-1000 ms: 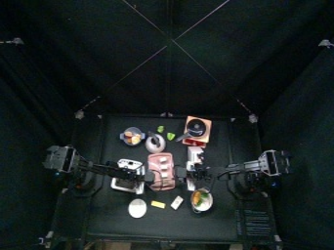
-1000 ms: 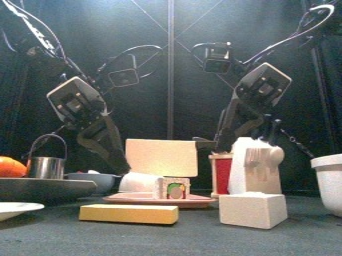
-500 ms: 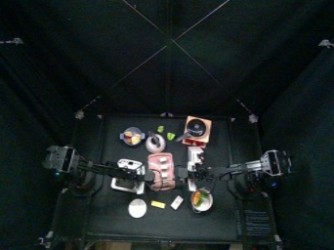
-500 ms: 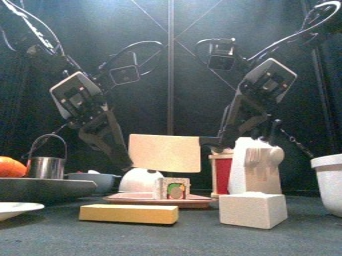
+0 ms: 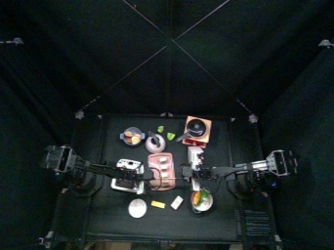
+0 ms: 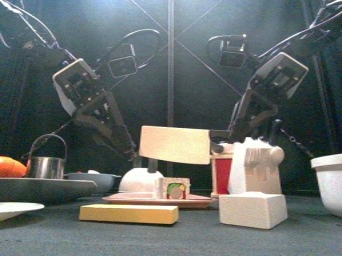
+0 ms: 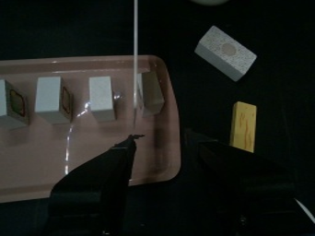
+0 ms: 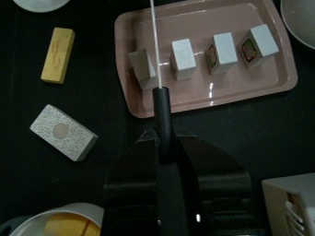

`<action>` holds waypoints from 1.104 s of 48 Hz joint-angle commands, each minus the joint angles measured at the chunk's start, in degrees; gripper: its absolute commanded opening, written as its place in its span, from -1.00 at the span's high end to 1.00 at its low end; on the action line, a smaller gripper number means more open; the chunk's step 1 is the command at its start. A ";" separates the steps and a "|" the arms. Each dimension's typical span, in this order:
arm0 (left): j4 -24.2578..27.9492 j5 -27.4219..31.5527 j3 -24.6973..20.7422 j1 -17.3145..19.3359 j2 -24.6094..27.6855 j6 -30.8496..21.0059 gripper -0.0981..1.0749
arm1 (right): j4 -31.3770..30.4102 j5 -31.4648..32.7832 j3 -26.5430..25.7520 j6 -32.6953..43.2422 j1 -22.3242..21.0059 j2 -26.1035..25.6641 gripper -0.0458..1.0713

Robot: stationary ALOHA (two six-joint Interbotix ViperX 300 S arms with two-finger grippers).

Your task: Place cleaver in holder

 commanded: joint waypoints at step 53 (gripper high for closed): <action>1.49 -8.09 -3.87 11.43 -7.21 0.26 -0.60 | 19.60 63.81 -27.07 29.62 -12.83 -15.12 0.36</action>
